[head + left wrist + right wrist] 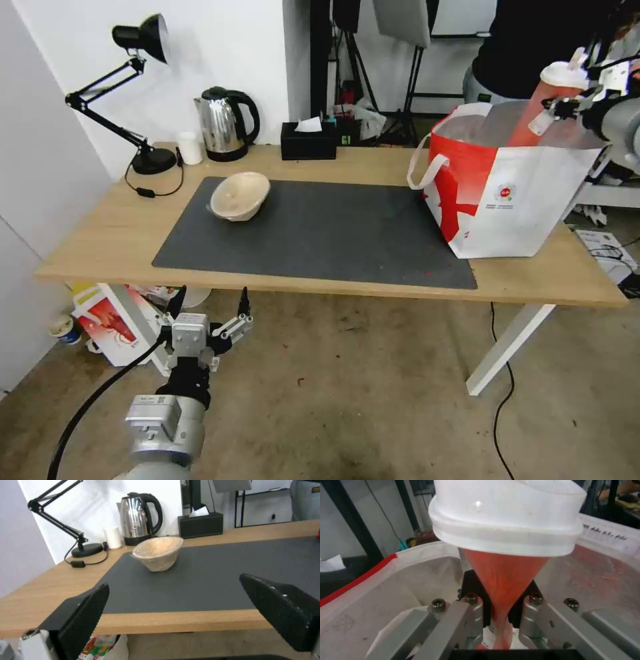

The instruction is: Pick up the trash from the table and place it into the takeout bag.

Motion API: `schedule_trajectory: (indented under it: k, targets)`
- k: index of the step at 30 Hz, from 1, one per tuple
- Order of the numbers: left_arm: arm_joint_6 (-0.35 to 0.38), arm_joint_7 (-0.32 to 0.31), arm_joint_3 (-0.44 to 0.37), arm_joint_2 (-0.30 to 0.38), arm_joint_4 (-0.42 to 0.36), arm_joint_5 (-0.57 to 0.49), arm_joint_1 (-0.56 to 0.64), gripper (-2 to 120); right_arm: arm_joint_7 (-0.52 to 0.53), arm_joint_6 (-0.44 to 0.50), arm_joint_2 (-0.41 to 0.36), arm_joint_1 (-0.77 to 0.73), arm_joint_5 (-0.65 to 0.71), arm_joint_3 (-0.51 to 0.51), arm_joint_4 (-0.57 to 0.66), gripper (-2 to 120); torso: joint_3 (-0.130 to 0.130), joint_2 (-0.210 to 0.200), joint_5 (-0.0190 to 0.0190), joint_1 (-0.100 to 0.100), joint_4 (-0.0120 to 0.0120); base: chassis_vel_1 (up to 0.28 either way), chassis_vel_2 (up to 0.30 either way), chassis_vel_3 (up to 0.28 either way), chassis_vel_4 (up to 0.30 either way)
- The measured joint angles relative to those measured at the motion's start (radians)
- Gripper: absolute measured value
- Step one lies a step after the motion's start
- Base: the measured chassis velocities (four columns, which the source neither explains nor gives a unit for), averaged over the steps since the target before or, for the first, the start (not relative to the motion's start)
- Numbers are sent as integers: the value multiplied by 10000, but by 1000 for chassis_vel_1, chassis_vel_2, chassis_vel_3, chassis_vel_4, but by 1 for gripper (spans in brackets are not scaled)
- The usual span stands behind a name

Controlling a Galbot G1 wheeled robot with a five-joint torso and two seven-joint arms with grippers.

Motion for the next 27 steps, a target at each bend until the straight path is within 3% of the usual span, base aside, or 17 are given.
schedule_trajectory:
  k: [9, 15, 27]
  targets:
    - [6, -14, -35, -106, -6, 70, 72, 98, -263, 73, 747, 346, -683, -550, -865, 7, 0, 0, -2, 0, -1, 0, 0, 0, 0]
    - [8, -19, -37, -178, -30, 120, 94, 98, -265, -50, 929, 197, -1118, -643, -738, 11, 1, 0, 0, 0, 1, 0, 0, 0, 0]
    - [-53, -20, -12, -258, 10, 213, 101, 98, -82, -72, 897, -138, -2110, -589, -292, 58, 0, 0, -1, 0, -1, 0, 0, 0, 0]
